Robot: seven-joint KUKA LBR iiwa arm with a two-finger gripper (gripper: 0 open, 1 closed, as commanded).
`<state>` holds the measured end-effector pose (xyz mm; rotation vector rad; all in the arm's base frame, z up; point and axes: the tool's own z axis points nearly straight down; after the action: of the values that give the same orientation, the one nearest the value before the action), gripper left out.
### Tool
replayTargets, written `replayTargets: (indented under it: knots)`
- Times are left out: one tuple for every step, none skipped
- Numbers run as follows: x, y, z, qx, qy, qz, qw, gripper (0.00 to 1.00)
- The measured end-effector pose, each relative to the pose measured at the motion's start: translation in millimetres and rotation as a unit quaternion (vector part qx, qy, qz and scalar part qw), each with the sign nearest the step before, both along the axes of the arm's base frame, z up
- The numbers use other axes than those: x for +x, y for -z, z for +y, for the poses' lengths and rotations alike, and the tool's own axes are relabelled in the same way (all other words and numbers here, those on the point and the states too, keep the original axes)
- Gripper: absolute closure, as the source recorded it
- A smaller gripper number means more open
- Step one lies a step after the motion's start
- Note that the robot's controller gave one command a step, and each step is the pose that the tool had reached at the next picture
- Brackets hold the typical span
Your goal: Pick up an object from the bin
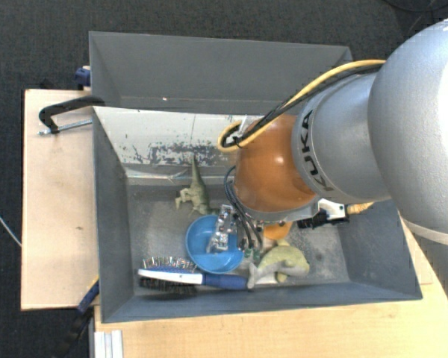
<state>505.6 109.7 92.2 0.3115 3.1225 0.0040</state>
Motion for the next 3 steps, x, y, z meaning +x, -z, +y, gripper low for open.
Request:
replayTargets:
  knots:
    - [-1.4,-108,-47,-0.001,0.003,-0.0044,1.0000,1.00]
    - [-2.5,-103,-45,0.000,0.002,-0.0002,1.0000,0.00]
    - [-2.5,8,-8,-0.003,-0.121,-0.0004,0.9927,0.00]
